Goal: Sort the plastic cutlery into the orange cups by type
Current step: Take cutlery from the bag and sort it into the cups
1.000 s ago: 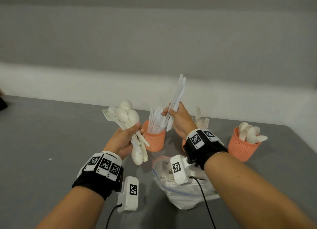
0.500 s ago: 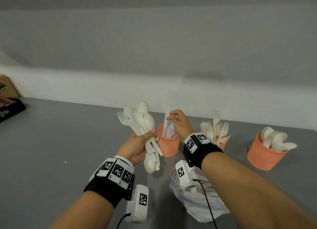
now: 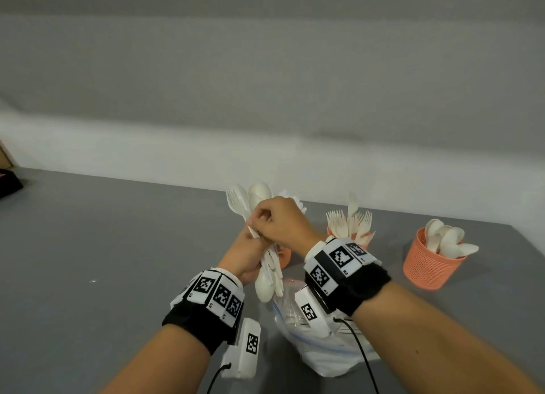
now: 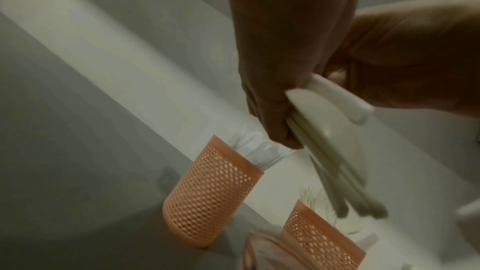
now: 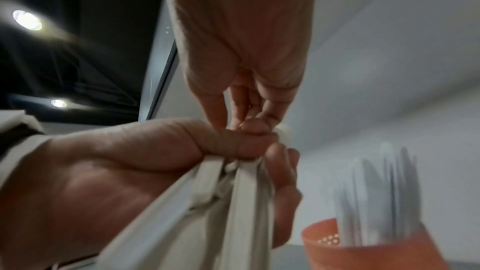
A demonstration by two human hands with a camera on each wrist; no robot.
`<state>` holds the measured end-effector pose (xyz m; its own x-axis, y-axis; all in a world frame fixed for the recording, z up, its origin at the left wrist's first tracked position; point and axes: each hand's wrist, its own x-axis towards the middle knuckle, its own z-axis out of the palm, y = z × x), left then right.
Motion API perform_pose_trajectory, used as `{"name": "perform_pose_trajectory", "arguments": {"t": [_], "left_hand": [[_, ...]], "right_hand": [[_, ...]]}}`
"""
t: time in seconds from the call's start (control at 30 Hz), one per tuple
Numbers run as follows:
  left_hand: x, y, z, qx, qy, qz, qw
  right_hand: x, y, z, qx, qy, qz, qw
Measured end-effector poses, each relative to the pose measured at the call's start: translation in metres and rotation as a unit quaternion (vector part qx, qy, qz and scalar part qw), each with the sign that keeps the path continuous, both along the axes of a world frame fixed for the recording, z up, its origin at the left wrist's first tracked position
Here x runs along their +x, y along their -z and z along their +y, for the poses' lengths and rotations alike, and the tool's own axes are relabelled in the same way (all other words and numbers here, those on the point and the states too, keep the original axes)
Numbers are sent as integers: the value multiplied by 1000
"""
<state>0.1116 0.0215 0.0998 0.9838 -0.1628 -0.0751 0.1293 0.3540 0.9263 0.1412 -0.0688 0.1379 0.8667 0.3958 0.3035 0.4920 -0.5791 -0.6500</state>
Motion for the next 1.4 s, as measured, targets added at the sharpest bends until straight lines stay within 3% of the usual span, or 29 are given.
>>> {"name": "perform_pose_trajectory", "arguments": {"t": [0.37,0.53,0.6,0.8,1.0,1.07,1.13,1.27,1.33,1.4], "left_hand": [[5,13,-19,-14,48,26,998],[2,15,-24,59,22,8,998],[0,15,-24,67,16,-3,998],[4,7,-12,-30,29,-19,999],[2,5,3,-85,24,5,996],[6,8,10,-72,7,15,997],[10,10,20,-80,-10,24,996],[12,11,35,-96,-29,18,995],[12,12,39,-89,-26,19,995],[11,10,39,-79,-17,20,997]], "right_hand": [[4,-4,-26,59,83,78,992],[4,-3,-20,-68,103,14,992],[5,-4,-19,-71,95,18,993],[19,-13,-20,116,78,94,986],[32,-11,-25,361,10,277,891],[40,-10,-27,365,38,233,901],[50,-11,-29,353,96,133,921],[62,-4,-29,319,159,-26,934],[63,11,-23,256,171,-61,949],[62,29,-16,124,181,-72,973]]}}
